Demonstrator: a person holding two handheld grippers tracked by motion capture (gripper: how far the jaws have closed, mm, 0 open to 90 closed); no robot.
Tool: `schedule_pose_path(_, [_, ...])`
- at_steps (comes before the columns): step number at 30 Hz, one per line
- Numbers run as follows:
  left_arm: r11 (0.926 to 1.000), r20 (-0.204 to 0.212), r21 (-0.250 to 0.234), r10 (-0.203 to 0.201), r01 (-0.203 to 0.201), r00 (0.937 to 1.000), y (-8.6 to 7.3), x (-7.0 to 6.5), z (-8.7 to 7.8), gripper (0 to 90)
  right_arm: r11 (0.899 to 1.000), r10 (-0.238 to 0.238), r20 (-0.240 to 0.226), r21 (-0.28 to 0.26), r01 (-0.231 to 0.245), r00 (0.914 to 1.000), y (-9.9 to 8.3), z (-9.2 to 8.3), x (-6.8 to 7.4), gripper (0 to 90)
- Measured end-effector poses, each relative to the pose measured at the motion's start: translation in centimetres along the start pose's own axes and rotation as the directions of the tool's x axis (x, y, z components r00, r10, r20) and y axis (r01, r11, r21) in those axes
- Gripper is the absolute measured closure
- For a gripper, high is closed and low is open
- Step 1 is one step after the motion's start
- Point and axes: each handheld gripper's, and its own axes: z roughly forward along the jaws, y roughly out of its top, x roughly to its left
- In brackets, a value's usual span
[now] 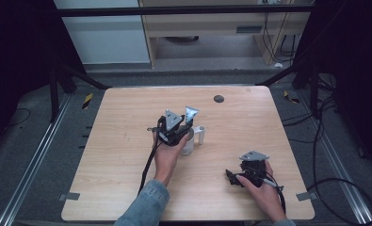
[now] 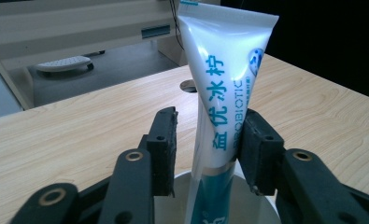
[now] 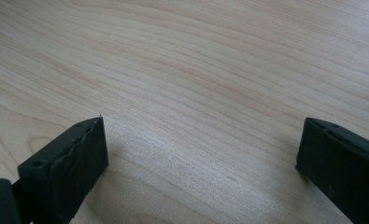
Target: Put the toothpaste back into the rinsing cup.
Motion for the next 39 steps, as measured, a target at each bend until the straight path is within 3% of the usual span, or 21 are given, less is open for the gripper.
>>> schedule_pose_path(8, [1.0,0.0,-0.002,0.0,0.0,1.0,-0.1,-0.1,0.0,52.5,1.0,0.0,0.0,0.0,0.0,1.0,0.0,0.0,0.0,2.1])
schedule_pose_path(31, [0.9997,0.022,0.009,0.025,-0.025,0.9994,-0.5,-1.2,-0.4,46.5,1.0,0.0,0.0,0.0,0.0,1.0,0.0,0.0,0.0,2.1])
schedule_pose_path(39, [0.9992,0.009,0.007,0.04,-0.04,0.9992,-0.4,-1.3,-0.8,41.3,1.0,0.0,0.0,0.0,0.0,1.0,0.0,0.0,0.0,2.1])
